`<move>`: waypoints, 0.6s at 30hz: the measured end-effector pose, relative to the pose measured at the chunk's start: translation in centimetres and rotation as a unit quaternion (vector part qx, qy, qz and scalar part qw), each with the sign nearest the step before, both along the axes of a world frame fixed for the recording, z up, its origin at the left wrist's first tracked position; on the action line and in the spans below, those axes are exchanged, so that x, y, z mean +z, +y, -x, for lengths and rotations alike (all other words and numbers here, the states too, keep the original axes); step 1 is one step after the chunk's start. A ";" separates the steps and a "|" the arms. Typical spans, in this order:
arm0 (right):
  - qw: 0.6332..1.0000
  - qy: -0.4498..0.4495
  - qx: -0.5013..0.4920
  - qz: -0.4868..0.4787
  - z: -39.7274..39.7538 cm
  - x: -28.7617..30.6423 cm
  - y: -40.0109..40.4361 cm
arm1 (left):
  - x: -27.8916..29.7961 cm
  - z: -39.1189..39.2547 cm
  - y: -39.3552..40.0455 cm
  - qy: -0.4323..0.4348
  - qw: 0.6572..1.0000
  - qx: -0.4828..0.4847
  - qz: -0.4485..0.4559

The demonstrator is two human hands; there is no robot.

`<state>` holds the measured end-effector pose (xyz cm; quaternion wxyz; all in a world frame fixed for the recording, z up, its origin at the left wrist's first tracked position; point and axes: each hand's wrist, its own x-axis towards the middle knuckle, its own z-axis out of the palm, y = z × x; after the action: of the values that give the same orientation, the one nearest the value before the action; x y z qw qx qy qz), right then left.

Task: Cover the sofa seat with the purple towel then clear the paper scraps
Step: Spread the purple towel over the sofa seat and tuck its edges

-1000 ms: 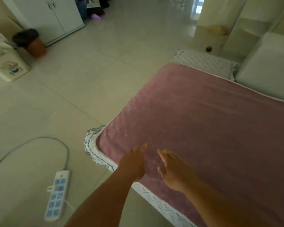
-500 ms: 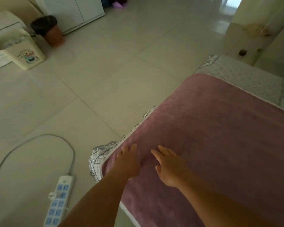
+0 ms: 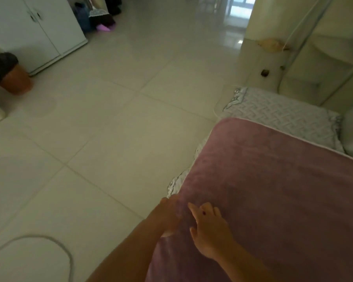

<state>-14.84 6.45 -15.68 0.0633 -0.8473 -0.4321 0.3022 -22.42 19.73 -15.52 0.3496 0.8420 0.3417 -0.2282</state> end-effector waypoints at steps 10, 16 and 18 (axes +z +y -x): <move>0.950 -0.016 -0.304 -0.076 -6.7 2.5 4.7 | 2.7 -13.0 5.3 -0.181 0.971 -0.155 0.031; 0.935 -0.054 -0.333 -0.114 -11.3 3.9 2.9 | 5.7 -18.9 3.2 -0.229 0.956 -0.186 0.014; 0.932 -0.062 -0.336 -0.122 -12.8 4.2 1.9 | 6.2 -20.1 1.9 -0.233 0.952 -0.199 0.013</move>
<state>-2.00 8.30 -11.45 0.2373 -0.9456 -0.1592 0.1555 -2.29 21.64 -9.28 0.3779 0.9180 0.0732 -0.0956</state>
